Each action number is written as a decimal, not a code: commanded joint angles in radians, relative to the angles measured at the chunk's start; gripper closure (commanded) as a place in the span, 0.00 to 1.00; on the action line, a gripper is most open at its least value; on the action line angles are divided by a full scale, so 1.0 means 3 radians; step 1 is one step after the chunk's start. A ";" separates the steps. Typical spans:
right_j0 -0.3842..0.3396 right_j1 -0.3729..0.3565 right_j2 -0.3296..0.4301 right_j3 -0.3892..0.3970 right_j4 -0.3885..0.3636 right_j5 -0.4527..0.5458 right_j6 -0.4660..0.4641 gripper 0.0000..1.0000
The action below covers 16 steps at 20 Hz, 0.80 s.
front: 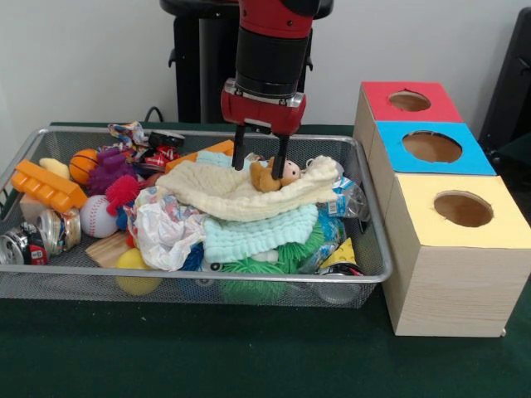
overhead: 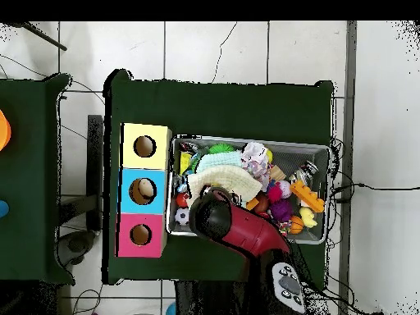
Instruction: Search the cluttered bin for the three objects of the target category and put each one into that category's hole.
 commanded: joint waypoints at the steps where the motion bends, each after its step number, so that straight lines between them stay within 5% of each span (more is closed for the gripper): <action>1: -0.0036 0.0052 0.0295 0.0022 0.0058 -0.0049 0.0676 0.00; 16: -0.0043 0.0068 0.0389 0.0047 0.0085 -0.0102 0.0719 0.00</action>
